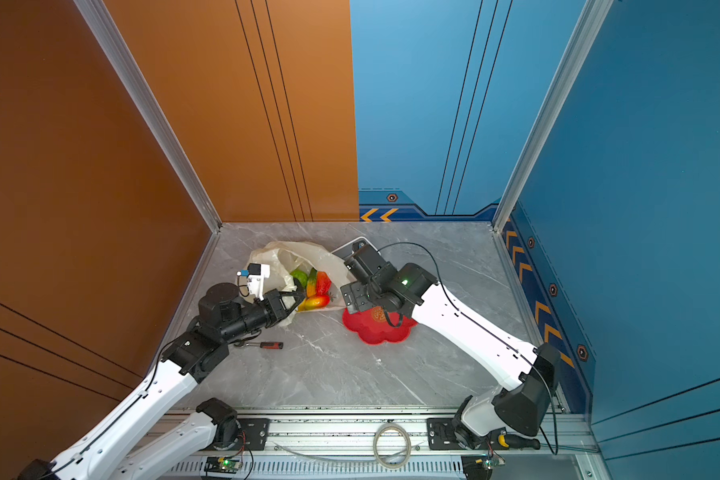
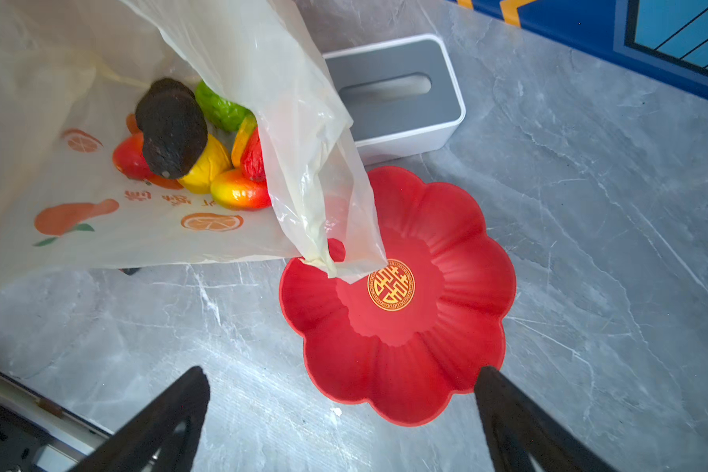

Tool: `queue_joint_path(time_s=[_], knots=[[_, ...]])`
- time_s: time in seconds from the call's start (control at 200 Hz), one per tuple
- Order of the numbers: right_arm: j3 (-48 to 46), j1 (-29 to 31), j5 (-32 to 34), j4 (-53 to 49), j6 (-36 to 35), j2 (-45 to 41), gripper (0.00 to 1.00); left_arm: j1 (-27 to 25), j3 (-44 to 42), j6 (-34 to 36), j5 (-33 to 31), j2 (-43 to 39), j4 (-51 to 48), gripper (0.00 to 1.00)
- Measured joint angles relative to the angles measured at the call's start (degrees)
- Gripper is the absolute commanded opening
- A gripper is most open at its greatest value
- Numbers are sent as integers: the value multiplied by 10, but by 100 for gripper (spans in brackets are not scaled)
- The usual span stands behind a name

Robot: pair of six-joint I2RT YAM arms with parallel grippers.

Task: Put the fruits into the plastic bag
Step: 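Grasp the bag handle nearest the bowl with the right gripper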

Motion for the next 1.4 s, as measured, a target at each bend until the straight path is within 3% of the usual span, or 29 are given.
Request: queue_joint_path(time_s=[0.451, 0.901, 1.061, 1.402], knots=[[70, 3, -1, -12, -33, 188, 100, 0, 0, 0, 0, -4, -14, 0], [111, -29, -42, 0, -33, 271, 95, 19, 0, 0, 1, -16, -37, 0], [106, -18, -51, 12, -33, 271, 88, 21, 0, 0, 4, -10, -38, 0], [58, -13, -79, 39, -27, 271, 64, 30, 3, 7, 9, -9, -41, 0]])
